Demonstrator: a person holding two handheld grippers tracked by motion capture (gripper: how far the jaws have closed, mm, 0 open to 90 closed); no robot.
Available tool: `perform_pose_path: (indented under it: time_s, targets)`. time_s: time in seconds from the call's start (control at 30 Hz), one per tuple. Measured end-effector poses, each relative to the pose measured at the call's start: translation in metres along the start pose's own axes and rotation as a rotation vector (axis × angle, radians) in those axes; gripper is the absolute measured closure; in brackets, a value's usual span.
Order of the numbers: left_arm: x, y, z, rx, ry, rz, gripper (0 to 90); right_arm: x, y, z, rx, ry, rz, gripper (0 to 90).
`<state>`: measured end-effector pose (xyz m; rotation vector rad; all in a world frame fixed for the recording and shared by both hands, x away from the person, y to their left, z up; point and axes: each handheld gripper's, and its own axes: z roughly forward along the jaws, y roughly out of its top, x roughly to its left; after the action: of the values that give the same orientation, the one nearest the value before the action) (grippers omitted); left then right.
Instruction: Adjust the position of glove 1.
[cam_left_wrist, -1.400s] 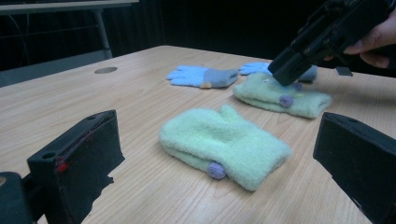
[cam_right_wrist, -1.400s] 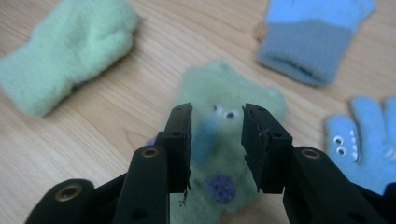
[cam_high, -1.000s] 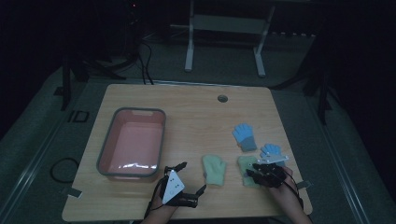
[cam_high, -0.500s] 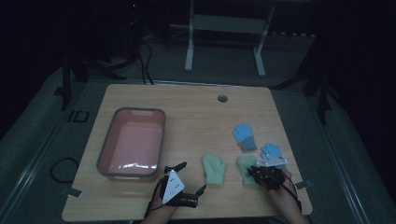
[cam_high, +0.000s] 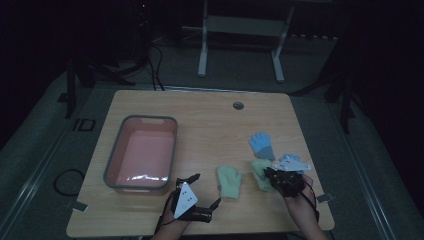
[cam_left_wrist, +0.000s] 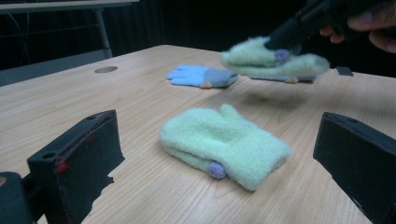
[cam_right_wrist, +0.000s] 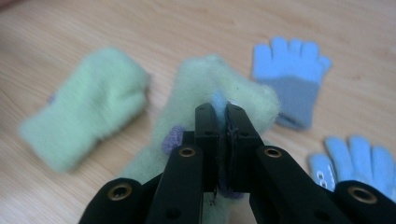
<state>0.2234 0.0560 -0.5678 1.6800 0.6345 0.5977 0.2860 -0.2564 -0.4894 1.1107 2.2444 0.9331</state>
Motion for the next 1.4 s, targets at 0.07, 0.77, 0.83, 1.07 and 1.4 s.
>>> perform_pose_path:
  time_s: [0.07,0.77,0.83,1.07,1.4]
  targets:
    - [0.000,0.000,0.000,0.001,-0.001,0.001,1.3,0.003,0.006,-0.002,-0.016,0.000,0.010,85.3]
    - [0.000,0.000,0.000,-0.001,-0.005,0.000,1.3,0.066,0.042,0.009,-0.044,0.046,0.090,85.3]
    - [0.000,0.000,0.000,-0.001,-0.005,0.001,1.3,0.072,0.041,0.013,-0.033,0.041,0.086,85.3]
    - [0.000,0.000,0.000,0.001,-0.006,0.004,1.3,0.079,0.034,0.023,0.010,0.032,0.091,85.3]
    - [0.000,0.000,0.000,0.001,-0.007,0.002,1.3,0.089,0.029,0.040,0.045,0.047,0.081,85.1]
